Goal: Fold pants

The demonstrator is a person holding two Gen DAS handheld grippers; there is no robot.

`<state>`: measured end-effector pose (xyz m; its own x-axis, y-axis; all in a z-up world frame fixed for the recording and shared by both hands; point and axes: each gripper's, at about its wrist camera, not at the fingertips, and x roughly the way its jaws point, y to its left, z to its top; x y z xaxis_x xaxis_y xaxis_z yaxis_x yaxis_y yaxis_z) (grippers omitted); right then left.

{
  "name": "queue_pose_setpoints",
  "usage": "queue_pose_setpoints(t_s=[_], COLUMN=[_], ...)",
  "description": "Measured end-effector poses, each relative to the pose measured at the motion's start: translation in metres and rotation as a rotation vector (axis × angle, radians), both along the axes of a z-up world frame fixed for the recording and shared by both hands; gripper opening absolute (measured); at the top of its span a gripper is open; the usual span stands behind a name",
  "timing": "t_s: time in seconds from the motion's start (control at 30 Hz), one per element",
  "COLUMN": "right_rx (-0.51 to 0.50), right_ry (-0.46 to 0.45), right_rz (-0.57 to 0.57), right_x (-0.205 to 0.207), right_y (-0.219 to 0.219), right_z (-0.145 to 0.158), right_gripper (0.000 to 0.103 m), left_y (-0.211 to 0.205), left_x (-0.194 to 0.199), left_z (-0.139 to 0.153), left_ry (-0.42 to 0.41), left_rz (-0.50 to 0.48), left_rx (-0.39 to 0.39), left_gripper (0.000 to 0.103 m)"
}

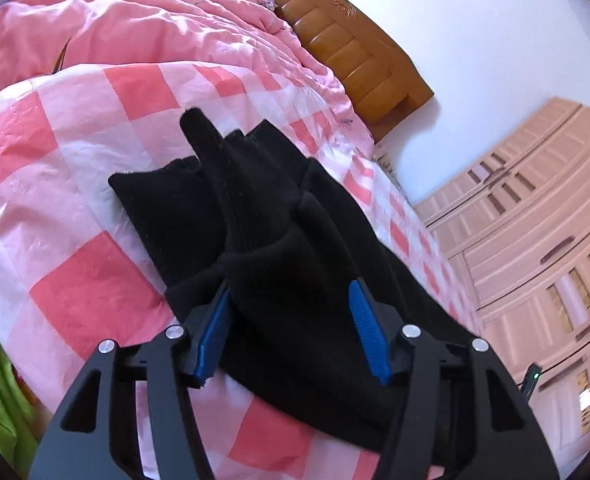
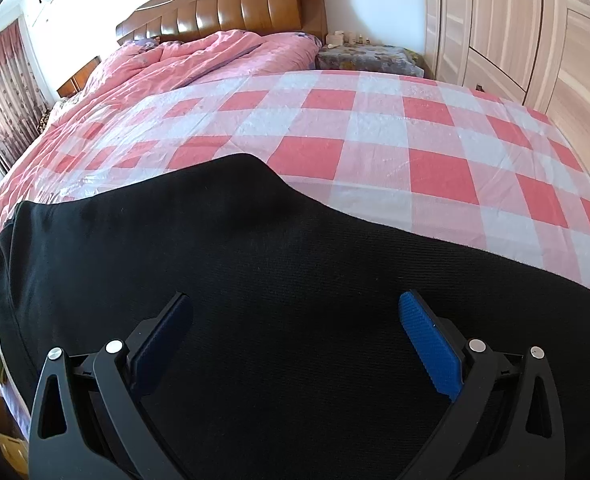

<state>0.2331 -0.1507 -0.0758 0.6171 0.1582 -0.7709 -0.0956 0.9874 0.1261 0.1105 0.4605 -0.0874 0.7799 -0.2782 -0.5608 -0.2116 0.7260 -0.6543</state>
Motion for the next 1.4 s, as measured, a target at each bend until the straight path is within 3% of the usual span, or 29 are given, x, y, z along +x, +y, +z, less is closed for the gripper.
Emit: queue_pose_setpoints(t_s=[0.07, 0.1, 0.13, 0.17, 0.27, 0.37, 0.43, 0.5, 0.57, 0.67, 0.73, 0.8, 0.83, 0.9, 0.93, 1.0, 1.07, 1.17, 1.3, 1.4], right_rx=[0.003, 0.002, 0.002, 0.003, 0.009, 0.014, 0.016, 0.023, 0.025, 0.02, 0.016, 0.013, 0.017, 0.041, 0.027, -0.028, -0.058, -0.074, -0.178, -0.235], right_ry=[-0.001, -0.001, 0.0, 0.0, -0.001, -0.002, -0.002, -0.003, -0.004, -0.002, -0.001, -0.005, -0.008, -0.023, -0.044, -0.109, -0.164, -0.226, -0.271, -0.28], right_rz=[0.0, 0.0, 0.0, 0.0, 0.0, 0.001, 0.0, 0.0, 0.0, 0.0, 0.0, 0.003, 0.007, 0.037, 0.062, 0.17, 0.291, 0.511, 0.78, 0.88], right_x=[0.0, 0.0, 0.0, 0.0, 0.0, 0.0, -0.001, -0.002, -0.002, -0.001, -0.002, -0.003, -0.003, -0.006, -0.012, -0.033, -0.057, -0.104, -0.153, -0.16], right_y=[0.0, 0.0, 0.0, 0.0, 0.0, -0.001, 0.0, -0.001, -0.001, -0.002, -0.001, -0.001, -0.001, 0.001, 0.008, 0.036, 0.065, 0.118, 0.188, 0.218], right_z=[0.0, 0.0, 0.0, 0.0, 0.0, 0.001, 0.001, 0.001, 0.001, 0.001, 0.002, 0.002, 0.003, 0.008, 0.015, 0.033, 0.045, 0.051, 0.031, 0.02], right_gripper=[0.099, 0.099, 0.099, 0.099, 0.099, 0.099, 0.099, 0.099, 0.099, 0.099, 0.099, 0.099, 0.099, 0.099, 0.099, 0.099, 0.099, 0.099, 0.081, 0.074], left_y=[-0.001, -0.001, 0.0, -0.001, -0.009, 0.004, 0.011, 0.01, 0.01, 0.012, 0.008, -0.007, -0.023, -0.058, -0.078, -0.112, -0.154, -0.192, -0.191, -0.178], left_x=[0.005, 0.006, 0.008, 0.007, -0.007, -0.027, -0.027, -0.016, -0.009, -0.014, -0.021, -0.031, -0.038, -0.045, -0.047, -0.044, -0.031, -0.019, -0.006, -0.011], left_z=[0.002, 0.001, 0.0, 0.0, 0.018, 0.034, 0.032, 0.017, -0.001, -0.007, 0.004, 0.026, 0.042, 0.068, 0.078, 0.087, 0.083, 0.06, 0.035, 0.029], left_ry=[0.002, 0.012, 0.031, 0.041, -0.017, -0.092, -0.073, 0.023, 0.098, 0.087, 0.088, 0.107, 0.108, 0.093, 0.076, 0.035, 0.034, 0.068, 0.133, 0.119], left_rz=[0.01, 0.023, 0.044, 0.045, 0.06, 0.081, 0.064, 0.033, 0.023, 0.022, 0.044, 0.129, 0.186, 0.199, 0.182, 0.08, -0.091, -0.253, -0.263, -0.244], left_rx=[0.01, 0.021, 0.035, 0.042, 0.075, -0.037, -0.045, 0.019, 0.051, 0.021, 0.054, 0.228, 0.38, 0.612, 0.694, 0.761, 0.804, 0.815, 0.726, 0.637], left_gripper=[0.056, 0.045, 0.017, 0.008, 0.008, 0.007, 0.008, 0.008, 0.013, 0.02, 0.048, 0.078, 0.08, 0.084, 0.091, 0.097, 0.097, 0.097, 0.095, 0.094])
